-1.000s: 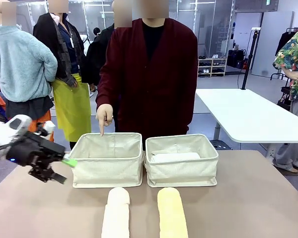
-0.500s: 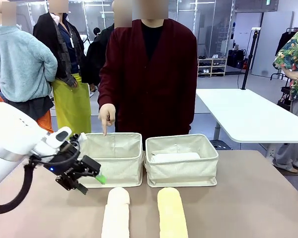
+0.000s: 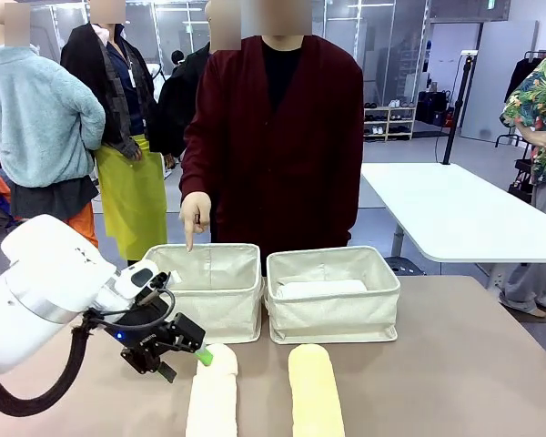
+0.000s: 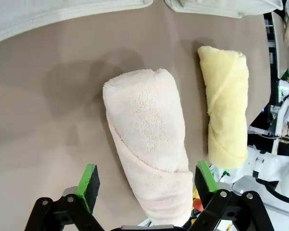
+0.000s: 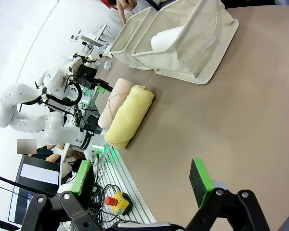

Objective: Divide the towels into two baskets.
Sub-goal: Pick up one hotel-folded towel from the bottom of the table and place it in the Fabric basket indicated by the person.

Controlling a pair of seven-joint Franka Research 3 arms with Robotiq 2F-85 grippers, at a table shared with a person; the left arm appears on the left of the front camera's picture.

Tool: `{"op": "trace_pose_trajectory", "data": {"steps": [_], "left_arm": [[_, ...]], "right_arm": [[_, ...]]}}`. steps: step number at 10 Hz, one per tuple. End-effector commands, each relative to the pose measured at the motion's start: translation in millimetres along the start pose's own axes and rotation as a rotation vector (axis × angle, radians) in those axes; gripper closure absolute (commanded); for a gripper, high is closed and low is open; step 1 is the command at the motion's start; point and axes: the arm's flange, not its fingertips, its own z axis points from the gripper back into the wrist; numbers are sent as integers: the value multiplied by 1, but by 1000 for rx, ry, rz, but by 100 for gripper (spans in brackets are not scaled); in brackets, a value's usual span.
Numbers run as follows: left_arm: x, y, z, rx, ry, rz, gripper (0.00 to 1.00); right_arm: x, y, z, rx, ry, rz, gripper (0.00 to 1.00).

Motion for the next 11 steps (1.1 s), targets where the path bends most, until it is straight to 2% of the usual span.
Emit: {"op": "trace_pose_trajectory", "data": {"steps": [1,6,9,11], "left_arm": [[-77,11,-7,-23,-24,13,0],[-94,9,-35,-68,10,15,0],[-99,11,-46,-48,-14,28,0],[-103,6,-47,-72,-39,-26,47]], "right_arm": [[-2,5,1,-4,8,-1,0],[-2,5,1,-4,8,-1,0],[-2,5,1,-4,8,-1,0],[-2,5,1,-4,8,-1,0]]}}
